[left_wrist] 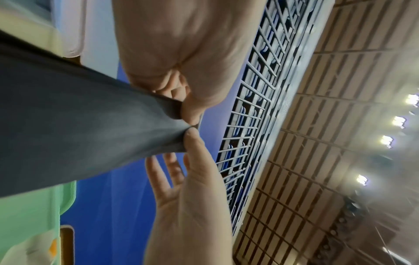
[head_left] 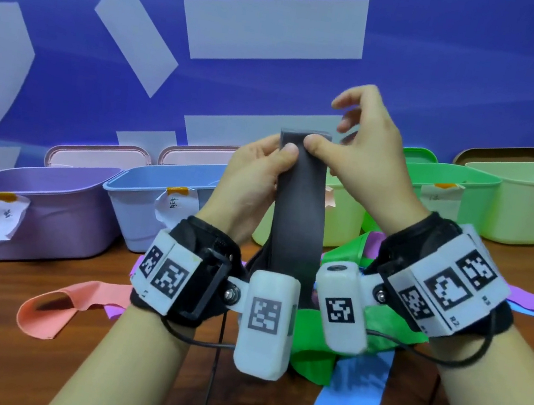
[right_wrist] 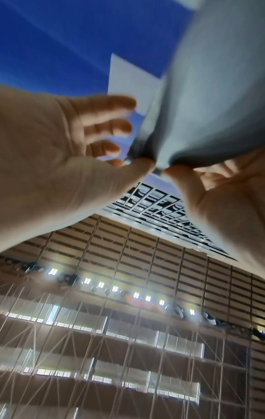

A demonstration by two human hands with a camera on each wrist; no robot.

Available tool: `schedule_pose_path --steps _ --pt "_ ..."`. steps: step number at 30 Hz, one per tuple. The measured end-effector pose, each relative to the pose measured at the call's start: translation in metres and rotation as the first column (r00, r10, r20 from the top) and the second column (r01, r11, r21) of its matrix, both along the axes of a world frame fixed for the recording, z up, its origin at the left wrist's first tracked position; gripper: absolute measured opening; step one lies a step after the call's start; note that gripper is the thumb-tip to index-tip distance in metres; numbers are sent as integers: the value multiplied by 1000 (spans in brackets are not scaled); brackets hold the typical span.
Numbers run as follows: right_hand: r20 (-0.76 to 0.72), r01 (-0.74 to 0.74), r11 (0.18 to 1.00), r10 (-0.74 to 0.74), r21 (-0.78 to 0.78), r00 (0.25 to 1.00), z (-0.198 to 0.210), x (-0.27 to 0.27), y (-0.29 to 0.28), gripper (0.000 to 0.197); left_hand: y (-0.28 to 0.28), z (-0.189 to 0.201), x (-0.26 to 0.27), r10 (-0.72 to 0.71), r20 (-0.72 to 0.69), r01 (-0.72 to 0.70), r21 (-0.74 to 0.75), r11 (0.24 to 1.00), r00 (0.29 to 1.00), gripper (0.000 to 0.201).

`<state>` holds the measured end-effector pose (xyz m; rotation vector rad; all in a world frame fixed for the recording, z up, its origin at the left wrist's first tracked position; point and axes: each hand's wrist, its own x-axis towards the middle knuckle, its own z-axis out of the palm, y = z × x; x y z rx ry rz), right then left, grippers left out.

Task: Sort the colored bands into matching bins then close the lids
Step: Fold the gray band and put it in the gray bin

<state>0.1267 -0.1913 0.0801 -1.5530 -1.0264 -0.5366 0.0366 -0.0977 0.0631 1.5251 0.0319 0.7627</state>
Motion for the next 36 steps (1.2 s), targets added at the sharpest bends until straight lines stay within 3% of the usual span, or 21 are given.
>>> schedule_pose_path --steps 2,4,7,11,15,16,19,20,22,25,28,32,36 --pt "67 51 995 -46 -82 997 6 -3 -10 36 0 4 -2 47 16 -47 9 999 999 31" --pt "75 61 992 -53 -110 996 12 -9 -21 30 -1 10 -7 87 16 -88 38 995 996 42" --pt "127 91 972 -65 -216 990 31 -20 -30 20 -3 22 -12 124 34 -127 132 983 992 28" --pt "249 169 929 -87 -329 965 71 -32 -42 26 -10 49 -18 137 60 -146 202 968 989 23" --pt "352 241 918 -122 -316 928 104 -42 -52 33 -19 87 -23 198 66 -209 310 927 978 59" --pt "352 245 921 -131 -304 927 110 -45 -53 32 -21 95 -24 206 67 -216 330 919 976 59" --pt "264 178 950 -108 -258 958 122 -52 -55 16 -27 106 -30 264 112 -286 319 903 958 39" --pt "219 137 958 -81 -252 972 126 -52 -55 19 -31 104 -32 283 138 -312 310 898 949 38" --pt "127 65 965 -33 -256 991 132 -54 -55 24 -40 94 -36 301 163 -339 329 881 940 46" --pt "81 52 954 -29 -297 996 137 -56 -56 23 -53 69 -32 279 67 -283 388 877 958 65" --pt "31 17 954 -8 -299 999 141 -57 -59 19 -63 52 -22 255 21 -244 366 898 967 65" --pt "-56 -6 975 -6 -221 998 144 -49 -68 20 -68 41 -12 248 30 -244 331 912 968 68" --pt "-129 7 993 -23 -122 991 144 -36 -75 20 -60 34 -7 237 -60 -200 367 909 970 82"
